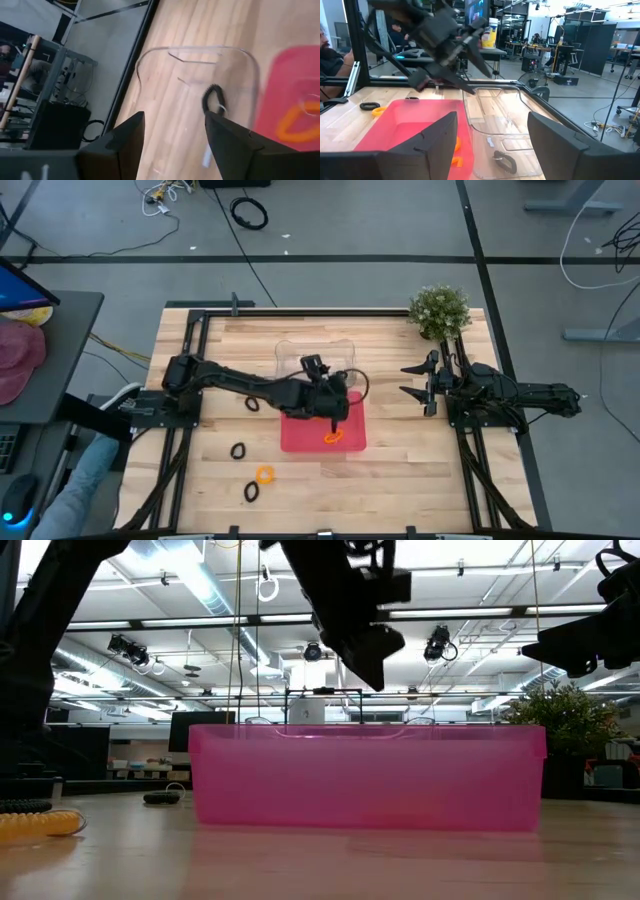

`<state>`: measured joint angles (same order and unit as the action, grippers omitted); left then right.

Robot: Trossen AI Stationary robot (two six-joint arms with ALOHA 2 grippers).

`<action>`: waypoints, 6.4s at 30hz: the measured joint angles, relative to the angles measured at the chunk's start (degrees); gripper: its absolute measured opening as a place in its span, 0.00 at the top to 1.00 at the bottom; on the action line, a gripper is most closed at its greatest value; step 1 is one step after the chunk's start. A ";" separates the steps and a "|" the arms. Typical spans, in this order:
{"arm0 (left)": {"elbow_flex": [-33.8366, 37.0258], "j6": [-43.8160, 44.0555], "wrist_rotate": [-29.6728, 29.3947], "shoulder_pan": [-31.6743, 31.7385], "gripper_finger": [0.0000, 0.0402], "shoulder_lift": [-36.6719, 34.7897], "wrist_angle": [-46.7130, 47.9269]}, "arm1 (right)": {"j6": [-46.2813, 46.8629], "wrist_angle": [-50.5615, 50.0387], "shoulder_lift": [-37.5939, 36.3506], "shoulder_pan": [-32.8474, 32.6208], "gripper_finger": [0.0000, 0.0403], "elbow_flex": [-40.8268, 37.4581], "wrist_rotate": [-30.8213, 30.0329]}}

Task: Sort spring keychains
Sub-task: Put the bottom black spring keychain into the transparent bin

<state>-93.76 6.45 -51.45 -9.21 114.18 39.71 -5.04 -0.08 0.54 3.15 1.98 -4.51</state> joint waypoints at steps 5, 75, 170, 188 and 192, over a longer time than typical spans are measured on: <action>0.00 4.91 -0.03 -4.48 0.47 -2.34 1.98 | 0.00 0.02 -0.02 -0.01 0.39 0.00 0.00; 8.06 87.59 27.05 -49.25 0.56 -2.41 24.55 | 0.00 0.43 -0.01 0.00 0.39 0.00 -0.01; 8.07 66.34 -16.85 -35.20 0.98 -2.37 47.45 | 0.01 0.42 -0.01 -0.01 0.39 0.02 -0.02; 8.07 50.57 -25.41 -22.05 0.97 -2.37 47.60 | 0.00 0.44 -0.01 0.00 0.39 0.02 0.00; 8.07 47.96 -27.88 -18.70 0.98 -2.37 47.59 | 0.00 0.43 0.00 0.01 0.39 0.02 0.00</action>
<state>-85.69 54.41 -79.32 -27.90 111.81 87.30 -5.04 0.35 0.54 3.16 2.00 -4.51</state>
